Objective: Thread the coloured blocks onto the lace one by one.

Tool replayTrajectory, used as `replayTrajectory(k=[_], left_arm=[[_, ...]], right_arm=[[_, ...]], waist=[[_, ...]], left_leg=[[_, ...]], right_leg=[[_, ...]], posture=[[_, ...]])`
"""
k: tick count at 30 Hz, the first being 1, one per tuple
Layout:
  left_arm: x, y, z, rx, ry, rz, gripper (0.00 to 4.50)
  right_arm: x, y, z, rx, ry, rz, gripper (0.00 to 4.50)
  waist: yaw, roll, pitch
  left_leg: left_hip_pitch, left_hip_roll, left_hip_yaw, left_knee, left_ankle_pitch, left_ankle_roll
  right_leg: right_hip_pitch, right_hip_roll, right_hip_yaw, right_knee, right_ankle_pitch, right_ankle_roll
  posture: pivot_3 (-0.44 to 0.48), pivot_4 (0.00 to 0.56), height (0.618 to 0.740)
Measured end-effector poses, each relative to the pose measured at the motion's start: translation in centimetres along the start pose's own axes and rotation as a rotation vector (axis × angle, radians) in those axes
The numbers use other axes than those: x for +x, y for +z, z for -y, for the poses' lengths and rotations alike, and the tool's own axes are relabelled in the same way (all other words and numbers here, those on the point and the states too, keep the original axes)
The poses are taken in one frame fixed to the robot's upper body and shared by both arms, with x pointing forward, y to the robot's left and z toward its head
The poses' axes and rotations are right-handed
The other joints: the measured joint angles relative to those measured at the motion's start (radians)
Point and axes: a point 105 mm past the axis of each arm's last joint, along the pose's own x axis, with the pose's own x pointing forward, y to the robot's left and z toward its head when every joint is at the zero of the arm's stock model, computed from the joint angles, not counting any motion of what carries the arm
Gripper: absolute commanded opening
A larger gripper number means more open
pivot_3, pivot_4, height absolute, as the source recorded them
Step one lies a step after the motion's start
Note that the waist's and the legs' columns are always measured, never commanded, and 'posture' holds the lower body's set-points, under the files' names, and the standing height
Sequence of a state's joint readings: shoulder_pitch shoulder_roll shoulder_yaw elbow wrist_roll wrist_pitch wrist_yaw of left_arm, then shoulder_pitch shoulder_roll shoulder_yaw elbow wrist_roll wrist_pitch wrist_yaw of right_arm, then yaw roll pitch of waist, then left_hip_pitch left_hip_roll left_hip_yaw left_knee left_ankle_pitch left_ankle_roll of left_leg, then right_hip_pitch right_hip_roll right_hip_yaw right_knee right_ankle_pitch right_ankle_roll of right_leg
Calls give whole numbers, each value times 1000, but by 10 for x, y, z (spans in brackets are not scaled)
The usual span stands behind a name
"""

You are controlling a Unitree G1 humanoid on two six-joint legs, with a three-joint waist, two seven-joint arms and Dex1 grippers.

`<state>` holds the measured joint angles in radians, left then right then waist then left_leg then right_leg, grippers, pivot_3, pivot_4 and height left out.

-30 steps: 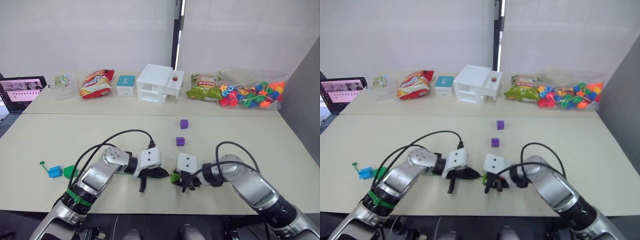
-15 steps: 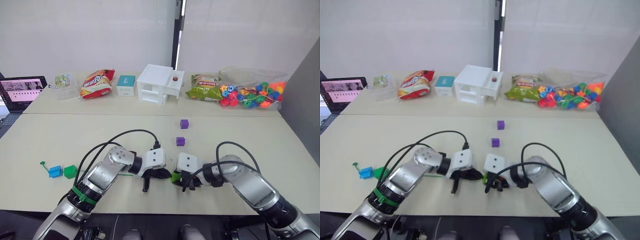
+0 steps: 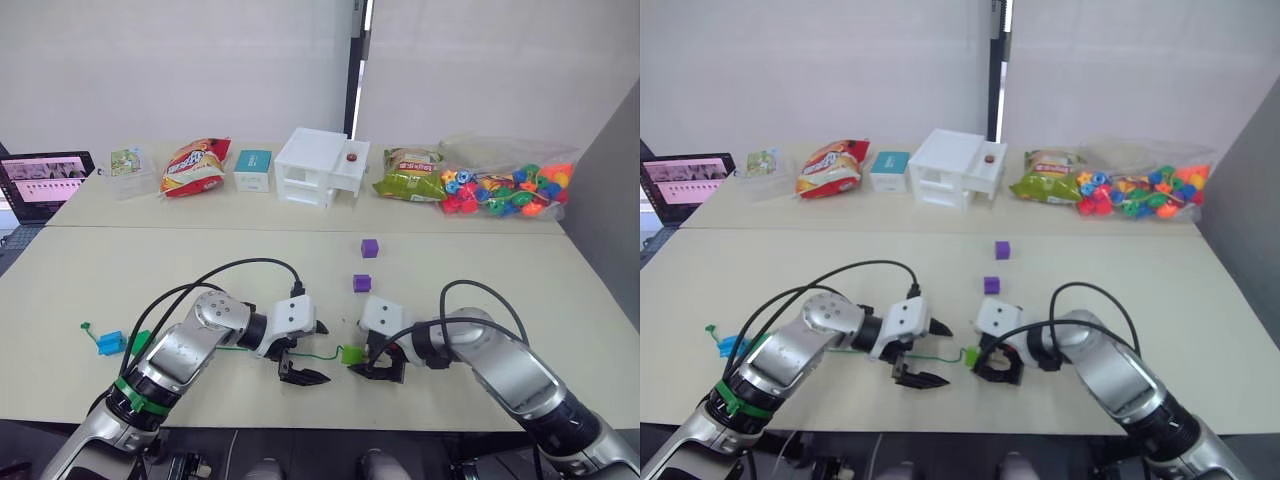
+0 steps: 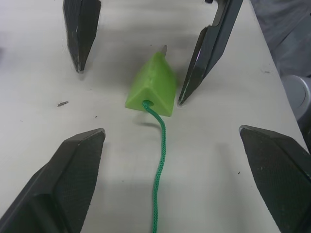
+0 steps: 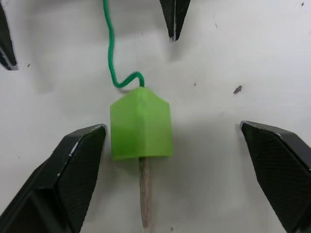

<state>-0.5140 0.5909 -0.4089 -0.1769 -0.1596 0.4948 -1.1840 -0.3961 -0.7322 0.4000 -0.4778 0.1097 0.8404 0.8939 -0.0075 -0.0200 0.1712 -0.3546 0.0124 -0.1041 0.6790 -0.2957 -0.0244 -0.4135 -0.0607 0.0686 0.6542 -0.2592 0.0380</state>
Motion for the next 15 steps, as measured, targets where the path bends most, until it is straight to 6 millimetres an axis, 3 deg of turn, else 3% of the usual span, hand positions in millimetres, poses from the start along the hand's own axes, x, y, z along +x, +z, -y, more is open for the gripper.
replayTrajectory(k=[3,12,15], left_arm=[[13,9,-3,39,-8,12,4473],[35,-1,-4,43,-39,-16,4473],[35,-1,-6,51,-39,-20,3620]], right_arm=[[-11,-10,-2,27,4,-19,4500],[-17,-16,-3,43,4,-30,4500],[-15,-14,-3,42,2,-26,4500]], waist=[[-2,0,0],[-13,0,0],[-13,0,0]], left_leg=[[-2,0,0,0,0,0],[-1,1,0,0,0,0],[-1,1,0,0,0,0]], right_leg=[[1,0,0,-6,0,0],[1,1,0,-6,0,0],[1,1,0,-6,0,0]], posture=[[0,150,740],[0,150,740],[0,150,740]])
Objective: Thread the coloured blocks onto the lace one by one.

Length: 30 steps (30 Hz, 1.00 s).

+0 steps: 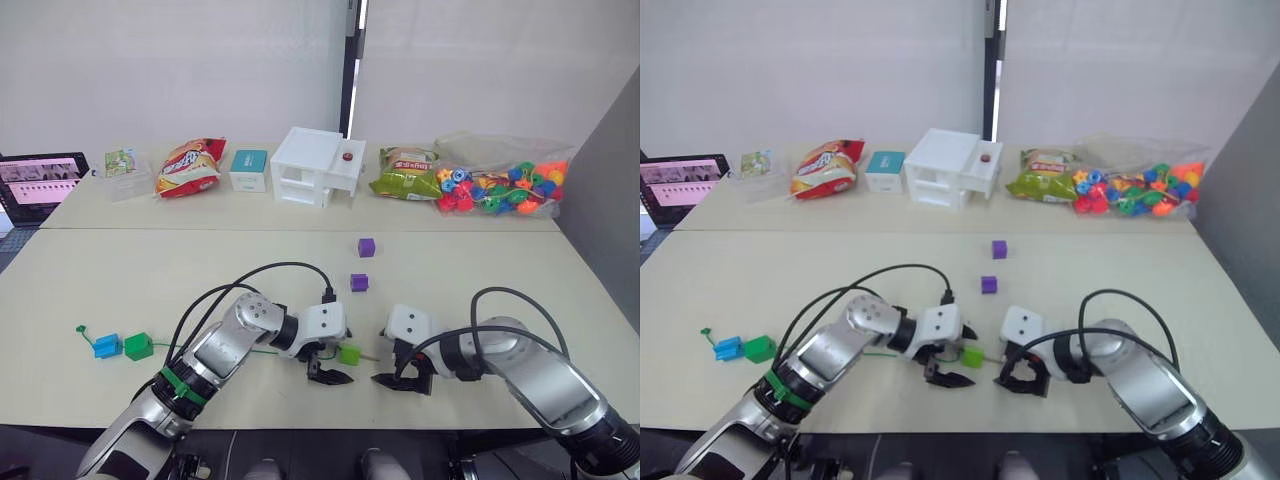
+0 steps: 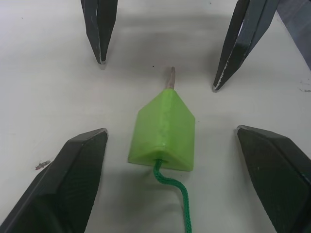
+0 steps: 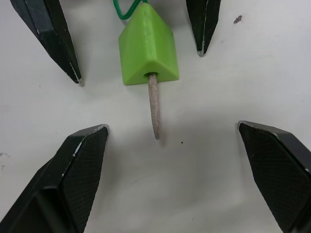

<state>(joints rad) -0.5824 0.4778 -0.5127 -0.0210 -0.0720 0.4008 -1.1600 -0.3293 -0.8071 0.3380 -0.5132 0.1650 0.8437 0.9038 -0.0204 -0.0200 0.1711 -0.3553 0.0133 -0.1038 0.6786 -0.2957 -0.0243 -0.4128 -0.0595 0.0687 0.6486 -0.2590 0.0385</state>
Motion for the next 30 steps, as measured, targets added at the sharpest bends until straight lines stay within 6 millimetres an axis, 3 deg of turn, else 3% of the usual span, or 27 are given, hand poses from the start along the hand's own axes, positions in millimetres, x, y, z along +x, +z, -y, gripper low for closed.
replayTrajectory(k=[7,9,10,23,30], left_arm=[[1,0,0,0,-5,8,1358],[1,0,0,0,-8,8,1319],[1,0,0,0,-9,7,1319],[1,0,2,-1,-21,5,1319],[-20,-11,4,1,-13,-55,1319]], right_arm=[[2,1,0,-2,0,5,4500],[3,2,0,-3,-1,8,4500],[4,2,0,-4,0,10,4253],[15,9,-6,-72,74,33,19],[16,10,-4,-117,95,31,0]], waist=[[0,0,0],[-1,0,0],[-1,0,0],[-3,0,0],[-9,0,0]], left_leg=[[1,0,0,0,0,0],[1,0,0,0,0,0],[1,0,0,0,0,0],[3,0,0,0,0,0],[3,0,0,0,0,0]], right_leg=[[1,0,0,0,0,0],[1,0,0,0,0,0],[1,0,0,0,0,0],[3,0,0,0,0,0],[3,0,0,0,0,0]], posture=[[0,150,740],[0,150,740],[0,150,740],[0,150,740],[0,150,740]])
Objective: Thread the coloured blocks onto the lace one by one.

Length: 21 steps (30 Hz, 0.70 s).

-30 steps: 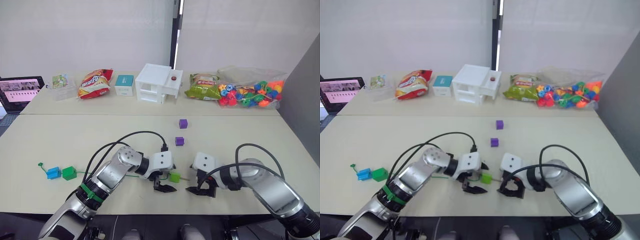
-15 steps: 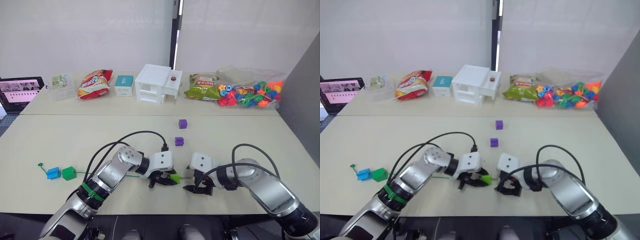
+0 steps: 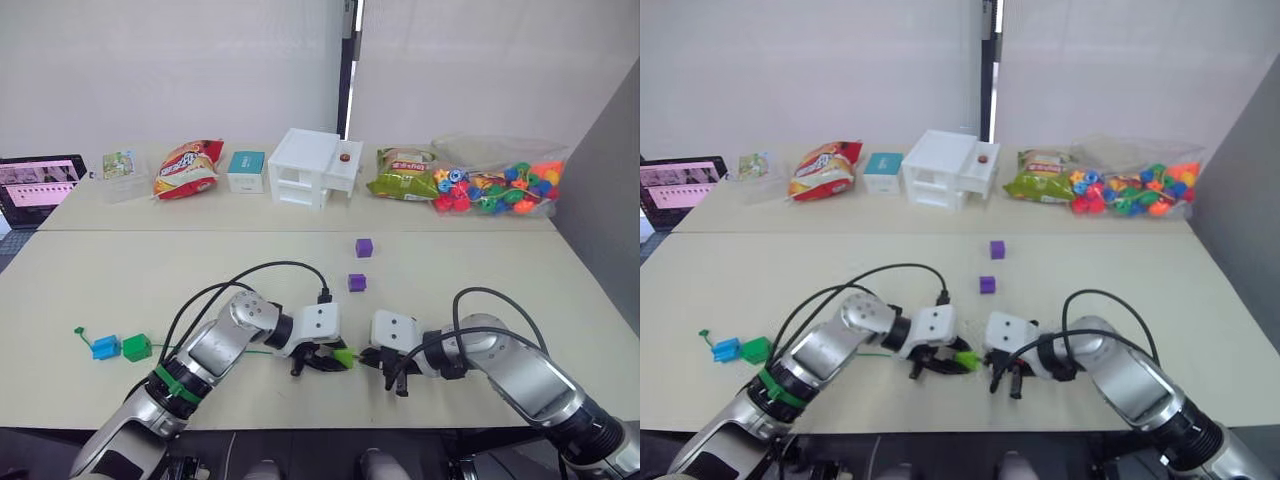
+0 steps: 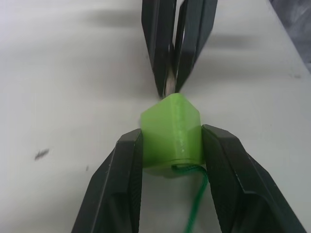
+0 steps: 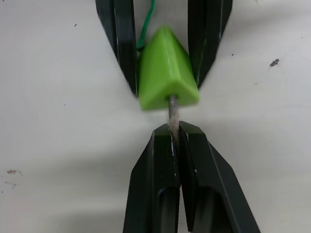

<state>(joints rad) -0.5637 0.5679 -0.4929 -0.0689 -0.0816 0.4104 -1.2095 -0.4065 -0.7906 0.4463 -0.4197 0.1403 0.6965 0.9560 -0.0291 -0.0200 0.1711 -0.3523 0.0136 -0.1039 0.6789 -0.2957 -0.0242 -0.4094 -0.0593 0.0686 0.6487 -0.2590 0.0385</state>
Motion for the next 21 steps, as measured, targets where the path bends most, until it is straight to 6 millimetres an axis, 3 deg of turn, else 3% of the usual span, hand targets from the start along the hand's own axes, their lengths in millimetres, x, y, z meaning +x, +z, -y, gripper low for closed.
replayTrajectory(k=[3,11,15,18,21], left_arm=[[-20,-15,9,-17,5,-35,1319],[-144,-90,38,-131,141,-328,1319],[-195,-123,48,-193,222,-439,1319],[-222,-140,52,-199,269,-514,1319],[-234,-147,52,-178,293,-545,1319]], right_arm=[[-1,0,4,-2,-12,-5,0],[-4,-2,6,9,-31,-6,0],[-4,-3,3,13,-30,-3,0],[-5,-4,3,12,-26,-3,0],[-5,-3,3,8,-24,-1,0]], waist=[[-11,0,0],[-27,1,0],[-30,3,0],[-35,4,0],[-35,5,0]], left_leg=[[0,1,0,-1,0,0],[1,3,1,-4,0,0],[1,3,2,-5,0,0],[1,3,2,-5,0,0],[0,2,4,-5,0,0]], right_leg=[[-1,0,0,0,0,0],[-3,1,0,1,0,0],[-4,1,0,2,0,-1],[-6,1,0,2,0,-1],[-9,0,0,8,0,-1]], posture=[[0,150,740],[0,150,740],[0,150,740],[0,150,740],[0,150,740]])
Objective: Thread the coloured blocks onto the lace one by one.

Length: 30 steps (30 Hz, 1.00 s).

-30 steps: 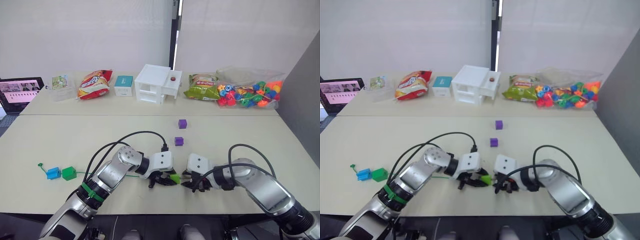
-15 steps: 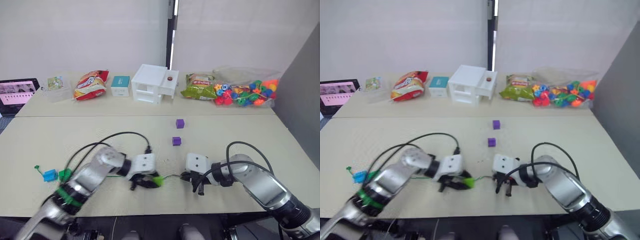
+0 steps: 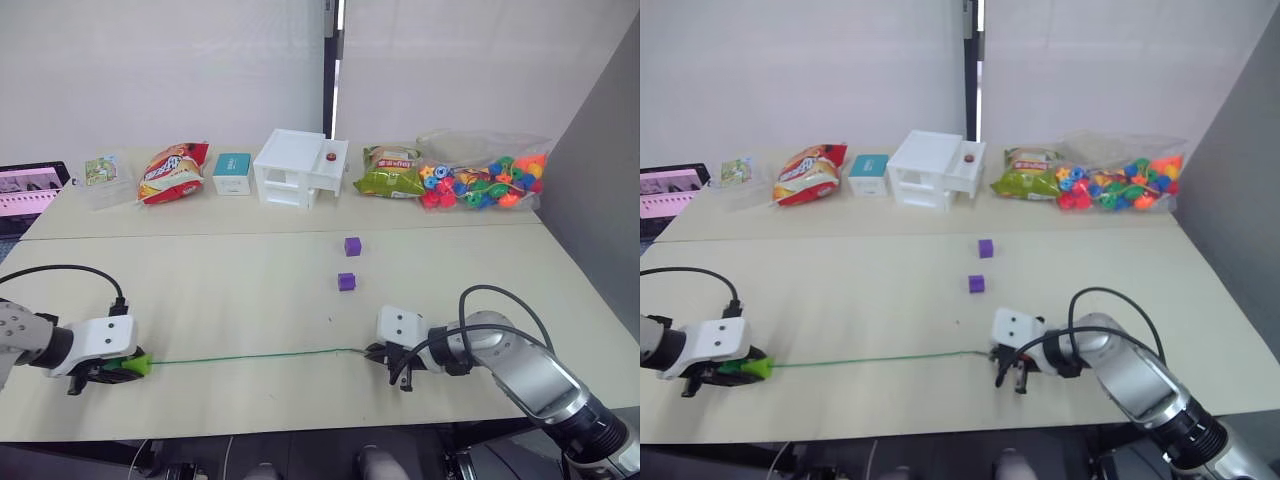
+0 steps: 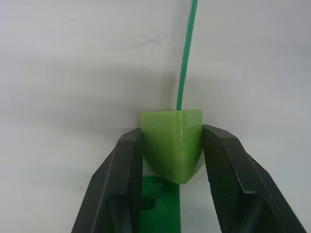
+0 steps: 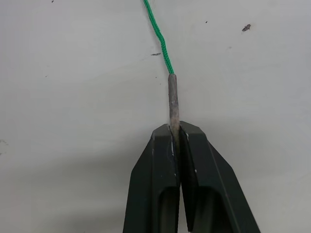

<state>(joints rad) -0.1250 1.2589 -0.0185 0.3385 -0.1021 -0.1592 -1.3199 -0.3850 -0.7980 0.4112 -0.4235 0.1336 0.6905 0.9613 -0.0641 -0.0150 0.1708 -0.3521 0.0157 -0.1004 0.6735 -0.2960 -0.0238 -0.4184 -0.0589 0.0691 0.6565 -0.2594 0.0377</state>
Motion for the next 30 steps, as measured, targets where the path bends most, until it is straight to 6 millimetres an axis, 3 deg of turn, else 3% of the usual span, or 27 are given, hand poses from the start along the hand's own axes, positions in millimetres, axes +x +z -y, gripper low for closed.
replayTrajectory(k=[4,6,13,17,19,23,27,30], left_arm=[[-1,-5,-4,5,30,-10,1319],[1,0,-6,-20,46,21,2339],[3,45,-9,-113,6,202,4480],[-14,106,-20,-86,3,392,4480],[-9,141,-13,-52,-34,503,4480],[28,186,16,-20,-167,623,4480],[64,229,19,32,-166,692,4480],[89,240,23,72,-174,673,4480]], right_arm=[[0,1,0,-3,9,0,0],[-1,1,0,-5,14,-2,0],[0,4,2,-4,24,-2,0],[7,12,0,-10,45,14,0],[12,19,0,-22,47,21,0],[15,25,3,-42,37,15,0],[18,29,3,-52,42,11,0],[20,34,3,-67,45,16,0]], waist=[[0,2,1],[0,4,1],[10,-6,4],[13,-6,5],[15,-5,5],[17,-6,5],[23,-6,5],[19,-7,5]], left_leg=[[0,0,0,0,0,0],[0,0,0,0,0,0],[-3,0,-1,3,0,0],[-4,-1,-1,3,0,0],[-4,-1,-1,3,0,0],[-4,-1,-2,4,0,0],[-5,-2,-2,6,0,0],[-5,-2,-2,6,0,0]], right_leg=[[-2,0,0,5,0,-1],[-2,0,0,6,0,-1],[-4,0,0,6,0,-1],[-4,0,0,6,0,-1],[-4,-1,0,7,0,-1],[-4,0,0,7,0,-1],[-3,-1,0,6,0,-1],[-4,-1,0,7,0,-1]], posture=[[0,150,740],[0,150,740],[0,150,740],[0,150,740],[0,150,740],[0,150,740],[0,150,740],[0,150,740]])
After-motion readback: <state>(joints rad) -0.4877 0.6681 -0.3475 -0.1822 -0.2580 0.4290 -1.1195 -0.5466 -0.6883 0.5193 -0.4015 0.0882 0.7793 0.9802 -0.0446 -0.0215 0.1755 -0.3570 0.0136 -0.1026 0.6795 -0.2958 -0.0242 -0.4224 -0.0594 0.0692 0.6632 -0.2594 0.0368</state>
